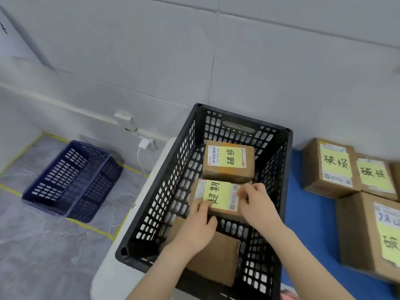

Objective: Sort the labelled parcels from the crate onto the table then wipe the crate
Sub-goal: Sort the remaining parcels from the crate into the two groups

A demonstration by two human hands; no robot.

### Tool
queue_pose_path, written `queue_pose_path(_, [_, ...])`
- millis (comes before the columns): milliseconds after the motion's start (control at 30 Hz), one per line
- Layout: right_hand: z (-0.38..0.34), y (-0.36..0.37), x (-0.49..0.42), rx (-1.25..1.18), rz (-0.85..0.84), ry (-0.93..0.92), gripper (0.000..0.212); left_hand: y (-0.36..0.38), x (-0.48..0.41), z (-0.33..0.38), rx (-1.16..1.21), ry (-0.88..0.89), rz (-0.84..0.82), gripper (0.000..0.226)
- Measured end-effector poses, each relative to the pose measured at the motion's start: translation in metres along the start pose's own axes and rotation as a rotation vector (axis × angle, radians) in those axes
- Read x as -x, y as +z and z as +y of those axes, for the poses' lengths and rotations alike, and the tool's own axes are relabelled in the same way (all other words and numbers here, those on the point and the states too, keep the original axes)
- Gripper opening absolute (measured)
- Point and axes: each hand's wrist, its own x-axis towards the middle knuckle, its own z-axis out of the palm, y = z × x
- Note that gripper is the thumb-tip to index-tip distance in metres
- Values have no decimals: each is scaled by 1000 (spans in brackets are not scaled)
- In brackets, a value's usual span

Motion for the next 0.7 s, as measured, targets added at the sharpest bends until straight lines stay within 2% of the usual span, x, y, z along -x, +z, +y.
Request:
queue_pose_path(100, [5,4,-8,15,-91,113,27,7,-3,4,-53,13,-32,49])
queue_pose_path(167, [0,5,-15,72,-92,117,35,10,-7,7,-79,-9,-21,49])
queue_pose_path(267, [-7,6,-30,225,-29,-81,42,14,-15,13,-107,-56,16,49])
queue_pose_path(333, [-9,8,-41,290,-85,-183,46,20,-19,16,-113,-89,46,50])
queue_pose_path(400, [-5,8,-50,303,-180,-182,49,28,-19,19,-119,-129,80,51])
queue_pose_path(500, [3,6,-58,290,-240,-173,45,40,-18,23,-112,-149,70,61])
queue_pose_path(633, [8,12,-56,235,-267,-96,25,43,-29,22,-220,-46,35,73])
queue_pose_path(700, [12,14,-55,167,-306,-69,34,39,-36,15,-309,3,58,73])
